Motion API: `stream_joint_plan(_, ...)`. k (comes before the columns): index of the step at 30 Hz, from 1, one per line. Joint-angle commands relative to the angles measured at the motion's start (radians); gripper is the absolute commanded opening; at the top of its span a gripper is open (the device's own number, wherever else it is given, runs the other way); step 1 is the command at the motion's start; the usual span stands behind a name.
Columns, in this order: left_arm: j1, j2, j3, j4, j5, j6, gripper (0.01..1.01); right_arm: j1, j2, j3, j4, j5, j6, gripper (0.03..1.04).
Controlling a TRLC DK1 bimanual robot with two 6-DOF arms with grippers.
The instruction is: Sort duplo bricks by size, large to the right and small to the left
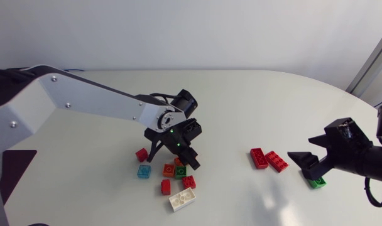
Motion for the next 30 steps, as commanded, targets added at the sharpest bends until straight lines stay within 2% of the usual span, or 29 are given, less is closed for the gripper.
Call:
stream_joint_plan(1, 0.0, -0.032, 0.01, -0.043, 0.058, 0.058, 0.021, 0.041, -0.006, 0.023, -0.047, -0.049, 0.026, 0.99)
stream_joint_plan(4, 0.005, -0.098, 0.01, -0.044, 0.152, 0.074, 0.021, 0.062, 0.023, 0.059, -0.107, -0.167, 0.029, 0.99)
stream_joint_plan(6, 0.025, -0.132, 0.024, -0.046, 0.258, 0.063, 0.021, 0.062, 0.051, 0.077, -0.137, -0.242, 0.031, 0.99)
stream_joint_plan(11, 0.083, -0.155, 0.088, -0.069, 0.467, -0.024, 0.021, 0.085, 0.118, 0.125, -0.203, -0.425, 0.061, 0.99)
stream_joint_plan(14, 0.131, -0.178, 0.091, -0.023, 0.649, -0.087, 0.021, 0.08, 0.146, 0.152, -0.24, -0.538, 0.063, 0.99)
stream_joint_plan(19, 0.172, -0.187, 0.073, 0.169, 0.795, -0.259, 0.021, 0.083, 0.239, 0.201, -0.259, -0.666, 0.066, 0.99)
stream_joint_plan(21, 0.18, -0.188, 0.048, 0.29, 0.838, -0.359, 0.021, 0.085, 0.272, 0.218, -0.257, -0.706, 0.065, 0.99)
stream_joint_plan(26, 0.158, -0.182, 0.039, 0.515, 0.908, -0.569, 0.021, 0.11, 0.371, 0.278, -0.266, -0.781, 0.074, 0.99)
stream_joint_plan(30, 0.139, -0.161, 0.037, 0.673, 0.957, -0.725, 0.021, 0.166, 0.403, 0.323, -0.249, -0.808, 0.121, 0.99)
